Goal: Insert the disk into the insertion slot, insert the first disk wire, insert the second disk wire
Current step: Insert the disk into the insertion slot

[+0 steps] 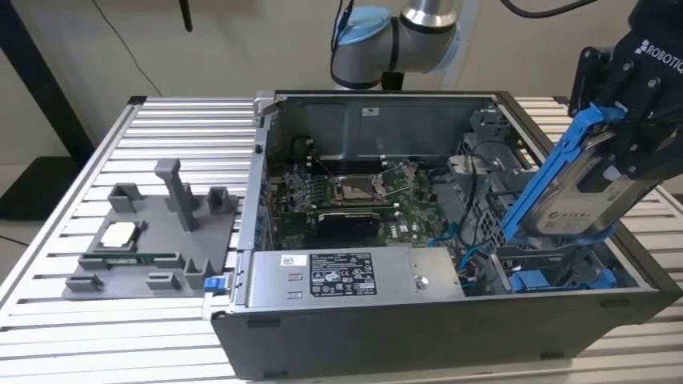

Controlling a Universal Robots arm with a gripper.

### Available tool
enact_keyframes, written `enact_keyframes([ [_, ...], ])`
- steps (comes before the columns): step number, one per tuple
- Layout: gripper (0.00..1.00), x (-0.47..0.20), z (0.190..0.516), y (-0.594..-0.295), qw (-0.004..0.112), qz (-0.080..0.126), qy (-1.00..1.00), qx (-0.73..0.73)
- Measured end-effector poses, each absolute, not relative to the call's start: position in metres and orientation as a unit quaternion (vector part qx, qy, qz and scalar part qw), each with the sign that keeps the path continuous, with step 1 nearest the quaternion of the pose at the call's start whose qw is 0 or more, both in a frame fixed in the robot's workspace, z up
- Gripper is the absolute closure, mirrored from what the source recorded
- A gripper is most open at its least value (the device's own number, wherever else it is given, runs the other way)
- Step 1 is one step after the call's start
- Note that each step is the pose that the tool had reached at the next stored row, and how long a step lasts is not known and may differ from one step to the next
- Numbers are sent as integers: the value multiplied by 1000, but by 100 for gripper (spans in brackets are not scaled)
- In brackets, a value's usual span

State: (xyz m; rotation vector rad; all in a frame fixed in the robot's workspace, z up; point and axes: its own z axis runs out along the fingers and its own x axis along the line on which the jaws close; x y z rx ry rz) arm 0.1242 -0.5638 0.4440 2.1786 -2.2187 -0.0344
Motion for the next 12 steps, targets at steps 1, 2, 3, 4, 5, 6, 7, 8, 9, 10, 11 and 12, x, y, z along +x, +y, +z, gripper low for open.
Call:
enact_keyframes([
  [1, 67, 124, 444, -564, 16, -11, -713, 700],
  [2, 67, 124, 443, -564, 16, -11, -713, 700],
  [3, 67, 124, 443, -564, 16, -11, -713, 700],
  [4, 67, 124, 443, -564, 16, -11, -713, 700],
  [5, 67, 124, 443, -564, 16, -11, -713, 700],
  [6, 67, 124, 443, -564, 16, -11, -713, 700],
  [7, 67, 124, 443, -564, 16, -11, -713, 700],
  [8, 67, 124, 443, -564, 16, -11, -713, 701],
  [9, 67, 124, 443, -564, 16, -11, -713, 700],
  [10, 67, 124, 442, -564, 16, -11, -713, 700],
  [11, 67, 124, 442, -564, 16, -11, -713, 701],
  [12, 67, 124, 442, -564, 16, -11, -713, 700],
])
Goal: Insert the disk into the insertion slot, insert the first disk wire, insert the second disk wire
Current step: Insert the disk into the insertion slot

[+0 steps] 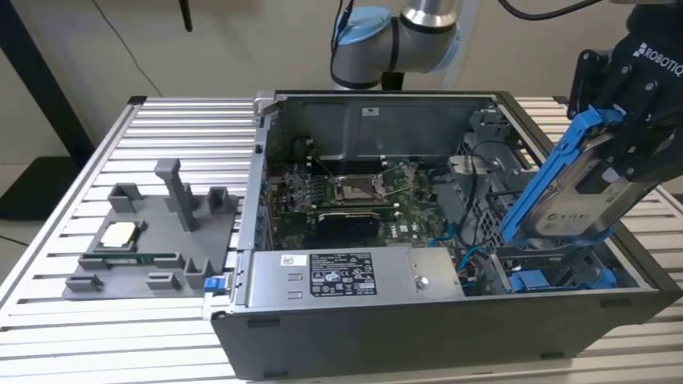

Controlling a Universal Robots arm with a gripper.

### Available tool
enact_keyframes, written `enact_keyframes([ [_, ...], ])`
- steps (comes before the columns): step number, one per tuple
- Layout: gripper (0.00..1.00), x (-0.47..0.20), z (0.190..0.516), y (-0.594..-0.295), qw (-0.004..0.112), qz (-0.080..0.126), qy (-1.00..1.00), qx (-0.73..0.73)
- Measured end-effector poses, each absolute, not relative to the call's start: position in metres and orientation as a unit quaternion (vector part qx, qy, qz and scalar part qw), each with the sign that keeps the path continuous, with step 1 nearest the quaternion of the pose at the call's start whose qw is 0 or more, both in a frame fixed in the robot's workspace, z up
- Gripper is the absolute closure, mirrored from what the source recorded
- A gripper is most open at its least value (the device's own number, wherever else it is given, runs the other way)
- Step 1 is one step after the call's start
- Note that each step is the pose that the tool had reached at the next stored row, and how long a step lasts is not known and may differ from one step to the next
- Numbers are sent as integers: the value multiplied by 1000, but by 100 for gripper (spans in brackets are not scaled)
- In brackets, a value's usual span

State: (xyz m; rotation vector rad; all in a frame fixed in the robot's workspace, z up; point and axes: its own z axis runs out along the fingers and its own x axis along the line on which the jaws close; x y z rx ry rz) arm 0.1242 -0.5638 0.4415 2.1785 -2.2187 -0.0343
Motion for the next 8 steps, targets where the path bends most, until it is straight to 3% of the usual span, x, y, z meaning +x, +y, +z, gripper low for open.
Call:
enact_keyframes([
  [8, 67, 126, 434, -564, 16, -11, -713, 701],
])
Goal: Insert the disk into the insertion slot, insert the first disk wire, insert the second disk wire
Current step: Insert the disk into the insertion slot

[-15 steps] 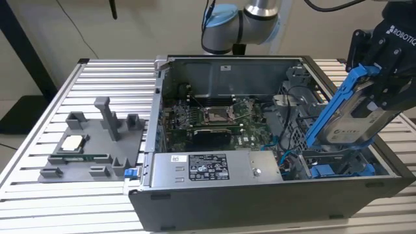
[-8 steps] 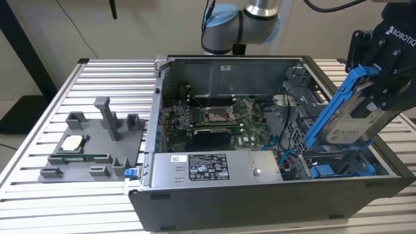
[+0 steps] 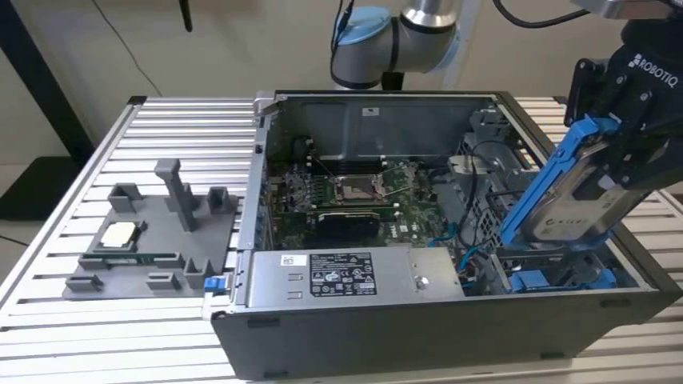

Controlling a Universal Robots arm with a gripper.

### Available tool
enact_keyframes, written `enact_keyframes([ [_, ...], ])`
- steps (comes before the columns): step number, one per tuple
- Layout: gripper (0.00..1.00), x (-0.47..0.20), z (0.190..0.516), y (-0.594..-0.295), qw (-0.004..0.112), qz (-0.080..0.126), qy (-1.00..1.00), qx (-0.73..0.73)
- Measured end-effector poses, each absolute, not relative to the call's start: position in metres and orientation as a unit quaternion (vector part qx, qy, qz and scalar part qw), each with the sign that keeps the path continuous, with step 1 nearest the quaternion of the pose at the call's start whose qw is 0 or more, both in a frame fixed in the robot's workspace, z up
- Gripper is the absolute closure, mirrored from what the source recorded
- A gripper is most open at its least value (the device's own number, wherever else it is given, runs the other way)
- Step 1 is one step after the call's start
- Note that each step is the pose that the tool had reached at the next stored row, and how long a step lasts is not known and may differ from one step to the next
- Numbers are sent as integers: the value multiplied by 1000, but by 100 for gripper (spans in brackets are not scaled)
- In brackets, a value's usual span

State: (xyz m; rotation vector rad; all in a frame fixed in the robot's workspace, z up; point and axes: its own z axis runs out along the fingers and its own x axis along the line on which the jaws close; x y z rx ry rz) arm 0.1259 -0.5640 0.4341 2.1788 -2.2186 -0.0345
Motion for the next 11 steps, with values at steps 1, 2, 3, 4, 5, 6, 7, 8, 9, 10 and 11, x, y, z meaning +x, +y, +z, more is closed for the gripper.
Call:
enact_keyframes([
  [1, 67, 127, 433, -564, 16, -11, -713, 701],
  [2, 67, 129, 432, -564, 16, -11, -713, 701],
  [3, 67, 130, 431, -564, 16, -11, -713, 701],
  [4, 67, 130, 429, -565, 16, -11, -713, 701],
  [5, 67, 130, 428, -565, 16, -11, -713, 701],
  [6, 67, 130, 426, -565, 16, -11, -713, 701],
  [7, 67, 130, 424, -565, 16, -11, -713, 701],
  [8, 67, 130, 423, -565, 16, -11, -713, 701],
  [9, 67, 130, 421, -565, 16, -11, -713, 701],
  [10, 67, 130, 420, -566, 16, -11, -713, 701],
  [11, 67, 130, 419, -566, 16, -11, -713, 701],
])
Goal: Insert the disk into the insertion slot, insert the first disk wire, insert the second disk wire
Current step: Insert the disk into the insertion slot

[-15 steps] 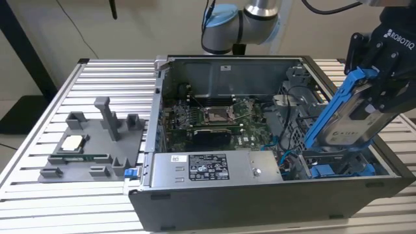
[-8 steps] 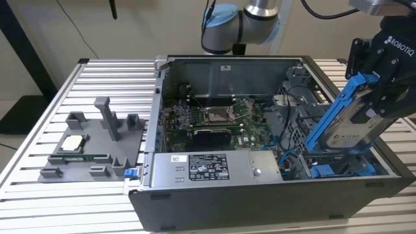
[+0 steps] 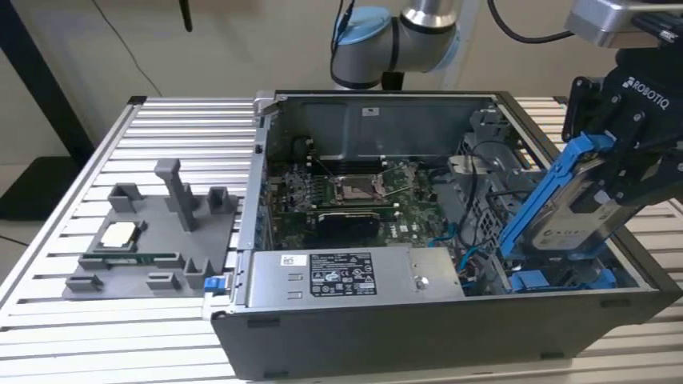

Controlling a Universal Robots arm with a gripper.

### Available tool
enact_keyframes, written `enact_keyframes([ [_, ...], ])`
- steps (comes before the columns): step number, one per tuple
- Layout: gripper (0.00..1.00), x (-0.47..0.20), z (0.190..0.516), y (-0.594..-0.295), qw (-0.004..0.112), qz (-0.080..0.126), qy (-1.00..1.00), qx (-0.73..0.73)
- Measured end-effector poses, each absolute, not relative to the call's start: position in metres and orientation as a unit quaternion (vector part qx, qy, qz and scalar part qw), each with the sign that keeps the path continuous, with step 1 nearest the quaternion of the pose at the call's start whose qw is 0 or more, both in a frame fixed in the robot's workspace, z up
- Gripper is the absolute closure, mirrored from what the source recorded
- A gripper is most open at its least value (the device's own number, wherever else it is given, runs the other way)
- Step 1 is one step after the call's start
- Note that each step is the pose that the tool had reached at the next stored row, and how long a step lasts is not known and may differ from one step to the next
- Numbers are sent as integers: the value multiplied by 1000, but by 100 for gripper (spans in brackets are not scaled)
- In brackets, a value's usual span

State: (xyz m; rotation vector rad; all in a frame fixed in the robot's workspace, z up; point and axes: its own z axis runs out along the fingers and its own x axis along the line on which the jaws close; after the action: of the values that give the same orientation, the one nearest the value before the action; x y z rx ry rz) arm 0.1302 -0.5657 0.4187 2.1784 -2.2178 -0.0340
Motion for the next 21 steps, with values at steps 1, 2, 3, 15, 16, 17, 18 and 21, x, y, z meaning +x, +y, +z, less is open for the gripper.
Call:
enact_keyframes([
  [1, 67, 130, 418, -566, 16, -11, -713, 701],
  [2, 67, 130, 418, -566, 17, -11, -713, 701],
  [3, 67, 131, 417, -567, 17, -11, -713, 701],
  [15, 67, 131, 407, -569, 18, -9, -713, 701],
  [16, 67, 131, 407, -569, 18, -10, -713, 701],
  [17, 67, 131, 407, -569, 19, -10, -713, 701],
  [18, 67, 131, 407, -569, 20, -10, -713, 701],
  [21, 67, 131, 407, -570, 25, -13, -713, 700],
])
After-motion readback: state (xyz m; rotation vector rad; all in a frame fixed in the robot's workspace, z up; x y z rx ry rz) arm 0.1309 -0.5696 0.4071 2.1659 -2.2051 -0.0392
